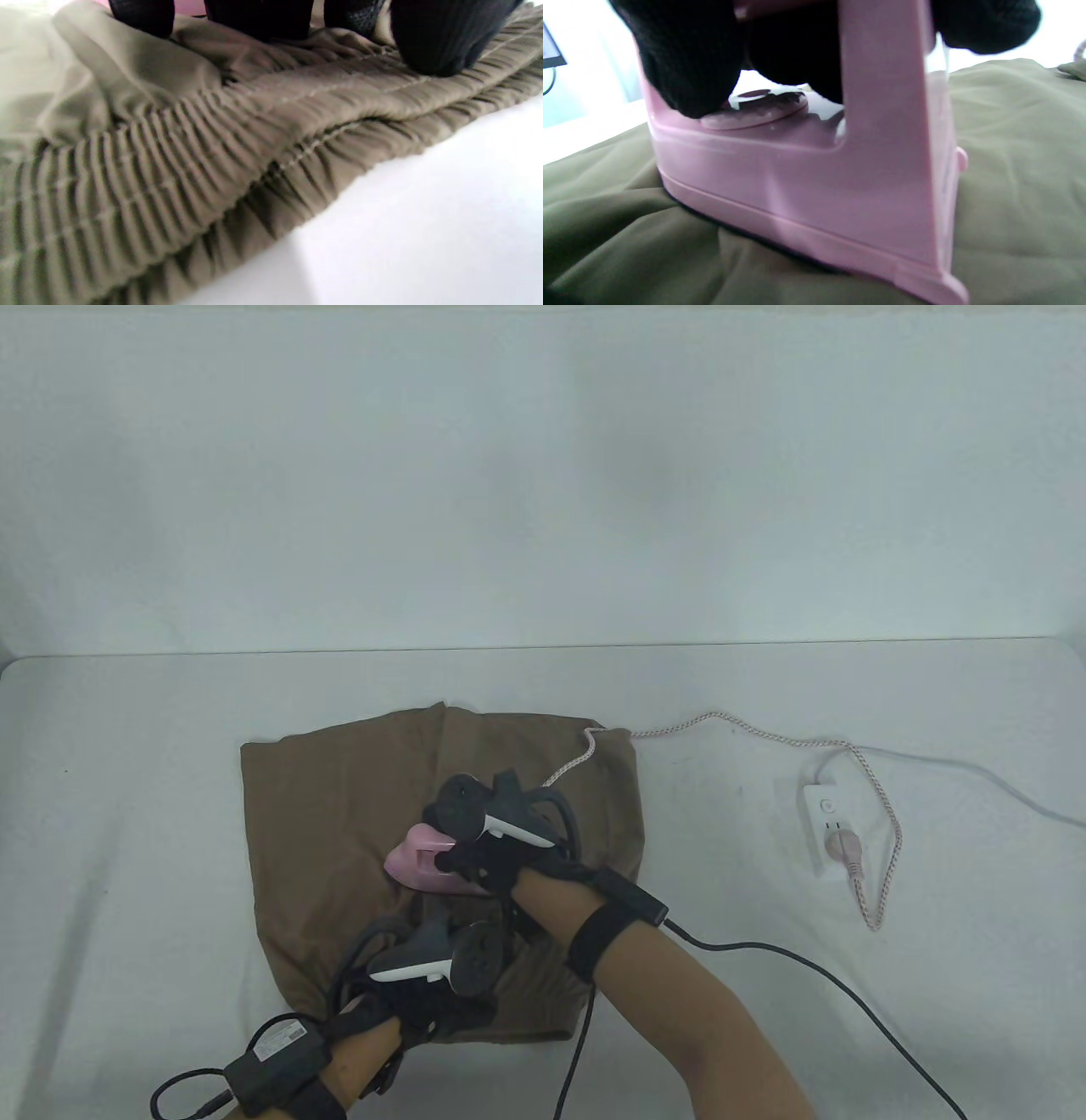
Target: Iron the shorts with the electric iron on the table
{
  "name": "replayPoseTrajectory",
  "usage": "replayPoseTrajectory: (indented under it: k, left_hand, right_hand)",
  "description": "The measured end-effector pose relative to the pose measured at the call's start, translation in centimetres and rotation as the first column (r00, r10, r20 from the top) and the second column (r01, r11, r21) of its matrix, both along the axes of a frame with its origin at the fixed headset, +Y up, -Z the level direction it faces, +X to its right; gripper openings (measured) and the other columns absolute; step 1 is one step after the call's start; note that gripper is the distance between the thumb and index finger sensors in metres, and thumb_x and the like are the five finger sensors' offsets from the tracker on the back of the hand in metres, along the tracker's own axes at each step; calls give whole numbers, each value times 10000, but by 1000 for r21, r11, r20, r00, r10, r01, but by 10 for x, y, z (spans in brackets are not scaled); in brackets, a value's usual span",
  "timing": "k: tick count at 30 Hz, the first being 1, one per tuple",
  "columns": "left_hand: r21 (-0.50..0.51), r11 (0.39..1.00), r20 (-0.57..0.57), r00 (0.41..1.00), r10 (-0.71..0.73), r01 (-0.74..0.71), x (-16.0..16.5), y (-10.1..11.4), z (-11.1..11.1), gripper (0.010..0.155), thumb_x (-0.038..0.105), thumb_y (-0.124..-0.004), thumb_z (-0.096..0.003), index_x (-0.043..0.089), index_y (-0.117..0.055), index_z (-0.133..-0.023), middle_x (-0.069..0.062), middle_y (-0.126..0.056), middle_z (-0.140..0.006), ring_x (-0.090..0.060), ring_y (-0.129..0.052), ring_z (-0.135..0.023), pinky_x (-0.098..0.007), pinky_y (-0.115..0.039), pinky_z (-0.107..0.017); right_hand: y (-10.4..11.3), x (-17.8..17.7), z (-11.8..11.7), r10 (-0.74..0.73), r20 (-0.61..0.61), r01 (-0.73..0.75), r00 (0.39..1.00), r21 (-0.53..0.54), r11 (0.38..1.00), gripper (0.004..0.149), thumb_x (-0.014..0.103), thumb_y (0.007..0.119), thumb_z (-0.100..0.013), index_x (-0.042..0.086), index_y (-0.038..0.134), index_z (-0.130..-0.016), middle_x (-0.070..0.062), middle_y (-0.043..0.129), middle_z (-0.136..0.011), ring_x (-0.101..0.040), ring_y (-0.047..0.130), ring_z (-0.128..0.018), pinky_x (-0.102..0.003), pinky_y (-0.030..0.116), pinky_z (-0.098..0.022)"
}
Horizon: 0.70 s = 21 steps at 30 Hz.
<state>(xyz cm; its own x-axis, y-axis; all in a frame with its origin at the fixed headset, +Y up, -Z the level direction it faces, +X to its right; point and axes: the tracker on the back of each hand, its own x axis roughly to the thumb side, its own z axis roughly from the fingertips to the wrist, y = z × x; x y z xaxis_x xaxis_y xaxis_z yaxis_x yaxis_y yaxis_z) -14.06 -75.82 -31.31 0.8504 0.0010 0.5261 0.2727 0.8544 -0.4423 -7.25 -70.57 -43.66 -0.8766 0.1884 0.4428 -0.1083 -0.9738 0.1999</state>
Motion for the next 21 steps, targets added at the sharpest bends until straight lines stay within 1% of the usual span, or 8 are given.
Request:
replayPoseTrajectory:
  k: [5, 9, 15, 21]
  left_hand:
    - [4, 1000, 1, 1000, -9, 9, 1, 0, 1, 748, 595, -733, -496, 384, -398, -1131, -8, -356, -1194, -324, -489, -1080, -668, -467, -776]
    - [6, 1000, 3, 1000, -12, 12, 2, 0, 1, 748, 593, -732, -497, 381, -398, -1132, -11, -355, -1195, -327, -487, -1083, -668, -467, -776]
    - [6, 1000, 3, 1000, -13, 13, 2, 0, 1, 751, 593, -732, -497, 380, -395, -1133, -10, -349, -1197, -326, -483, -1086, -668, -468, -776]
    - [7, 1000, 3, 1000, -15, 15, 2, 0, 1, 751, 593, -730, -497, 381, -392, -1133, -7, -349, -1197, -321, -487, -1086, -668, -469, -775]
  right_hand:
    - [0, -10, 9, 39, -77, -37, 996, 29, 999, 636, 530, 926, -438, 415, 673, -1010, 151, 904, -724, -79, 984, -542, -451, 861, -329]
    - [0, -4, 9, 28, -72, -27, 997, 8, 1000, 637, 533, 927, -440, 414, 673, -1012, 152, 908, -716, -71, 988, -530, -441, 865, -311]
    - [0, 20, 12, 34, -45, -34, 998, 2, 999, 633, 532, 928, -441, 415, 676, -1009, 151, 911, -709, -70, 988, -520, -438, 865, -303]
    - [-1, 57, 17, 25, 11, -25, 1000, -8, 1000, 629, 528, 927, -441, 415, 678, -1008, 150, 910, -709, -74, 986, -522, -444, 861, -308]
